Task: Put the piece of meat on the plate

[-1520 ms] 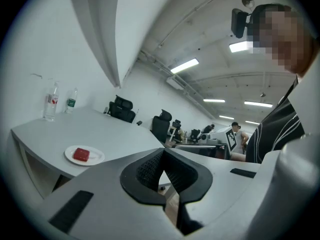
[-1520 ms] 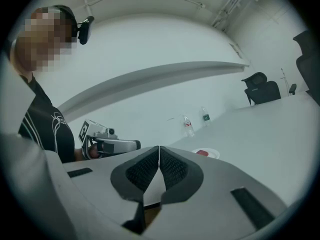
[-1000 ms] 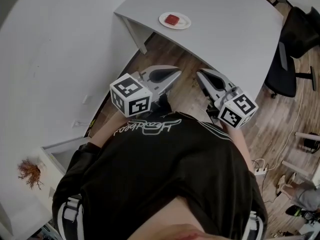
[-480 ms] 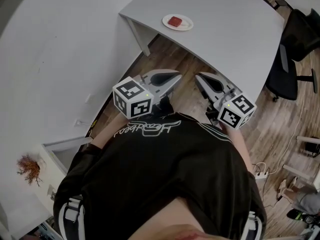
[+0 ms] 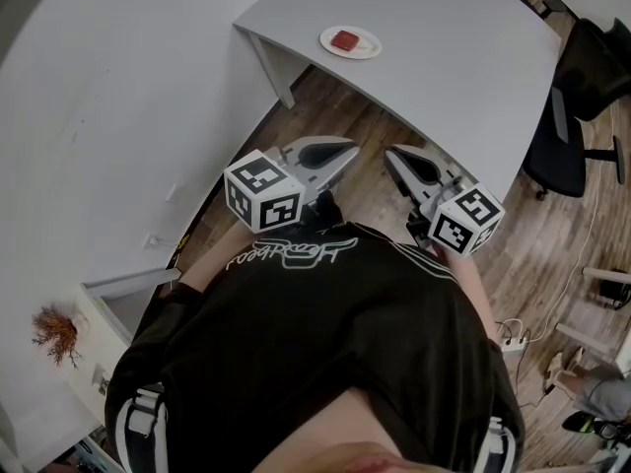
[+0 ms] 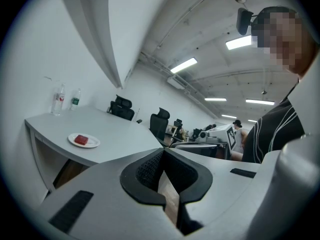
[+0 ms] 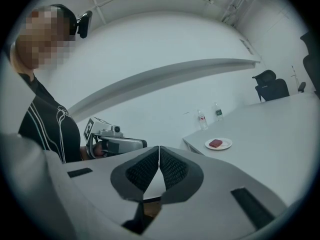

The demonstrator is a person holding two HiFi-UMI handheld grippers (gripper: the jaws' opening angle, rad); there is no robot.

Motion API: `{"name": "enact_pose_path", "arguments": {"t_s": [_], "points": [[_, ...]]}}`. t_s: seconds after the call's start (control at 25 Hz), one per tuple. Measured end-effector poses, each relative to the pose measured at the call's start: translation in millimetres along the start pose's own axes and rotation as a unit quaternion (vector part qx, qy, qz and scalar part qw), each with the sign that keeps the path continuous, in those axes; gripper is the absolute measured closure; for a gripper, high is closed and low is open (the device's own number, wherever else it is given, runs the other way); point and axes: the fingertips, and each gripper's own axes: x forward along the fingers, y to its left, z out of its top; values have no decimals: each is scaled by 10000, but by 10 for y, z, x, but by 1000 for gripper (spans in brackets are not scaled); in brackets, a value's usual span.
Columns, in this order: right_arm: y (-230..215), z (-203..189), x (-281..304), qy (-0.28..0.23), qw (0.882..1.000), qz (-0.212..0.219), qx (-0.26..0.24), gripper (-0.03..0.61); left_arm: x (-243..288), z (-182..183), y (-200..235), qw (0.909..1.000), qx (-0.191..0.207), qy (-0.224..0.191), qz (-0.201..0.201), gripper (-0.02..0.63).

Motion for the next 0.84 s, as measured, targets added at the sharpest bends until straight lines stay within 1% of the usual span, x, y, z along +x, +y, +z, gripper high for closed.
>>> {"name": "enact_pose_path", "arguments": {"t_s": [0.2,0.48,0.84], "points": [[5,-11,-10,15,10000,7,12,569,18,-39,8,10000,24,63,47,606],[-55,-43,-50,26,9999,-69,92,569,76,-70,22,9999,-39,107,43,606],[-163,-115,-104,92,9996,-165,192,569,205,-120,19,9996,-200,178,-102,606]]}}
